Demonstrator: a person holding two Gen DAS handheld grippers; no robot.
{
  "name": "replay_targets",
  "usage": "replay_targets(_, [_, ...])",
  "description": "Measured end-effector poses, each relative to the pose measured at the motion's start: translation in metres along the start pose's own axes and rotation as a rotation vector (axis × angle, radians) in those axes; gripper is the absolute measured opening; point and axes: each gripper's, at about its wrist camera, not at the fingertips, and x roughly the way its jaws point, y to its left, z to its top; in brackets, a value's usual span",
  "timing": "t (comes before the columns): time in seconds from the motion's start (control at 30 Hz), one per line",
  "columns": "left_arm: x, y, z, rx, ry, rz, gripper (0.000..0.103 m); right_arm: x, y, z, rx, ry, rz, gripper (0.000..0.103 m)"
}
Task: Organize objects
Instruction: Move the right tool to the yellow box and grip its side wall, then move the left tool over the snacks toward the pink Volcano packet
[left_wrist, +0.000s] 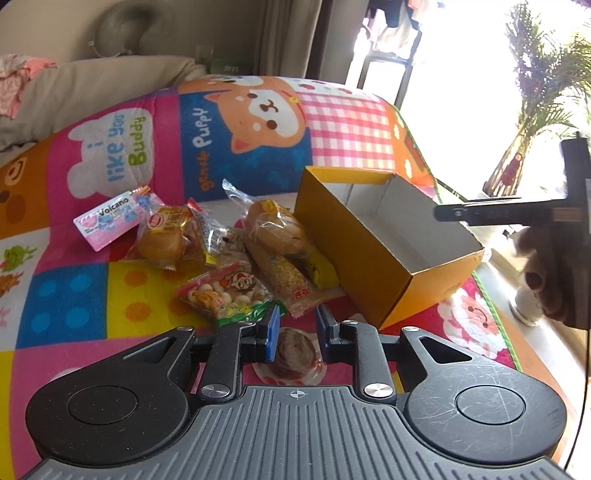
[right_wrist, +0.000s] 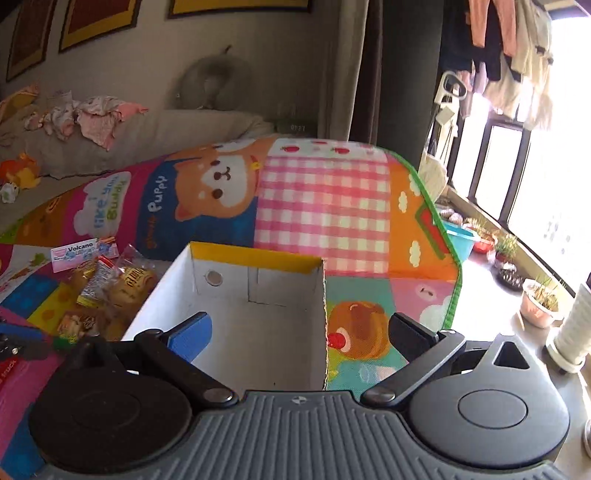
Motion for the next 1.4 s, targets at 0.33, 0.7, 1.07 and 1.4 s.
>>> replay_targets(0.33, [-0.005, 0.010, -0.003, -0.035, 0.010, 0.043, 0.024, 0.075, -0.013, -0.002, 0.064, 0.190, 0.028, 0.034])
replay_targets(0.7, [0.000, 0.006, -0.006, -0.016, 0.022, 0.046, 0.024, 0.049, -0.022, -0.010, 0.082, 0.189, 0.041, 0.007])
replay_targets(1.07, [0.008, -0.002, -0.007, -0.026, 0.038, 0.024, 0.024, 0.037, -0.019, -0.016, 0.033, 0.134, 0.027, 0.005])
replay_targets(1.4, [0.006, 0.000, -0.006, -0.039, 0.033, 0.025, 0.024, 0.067, -0.015, -0.010, 0.020, 0.160, 0.024, 0.004])
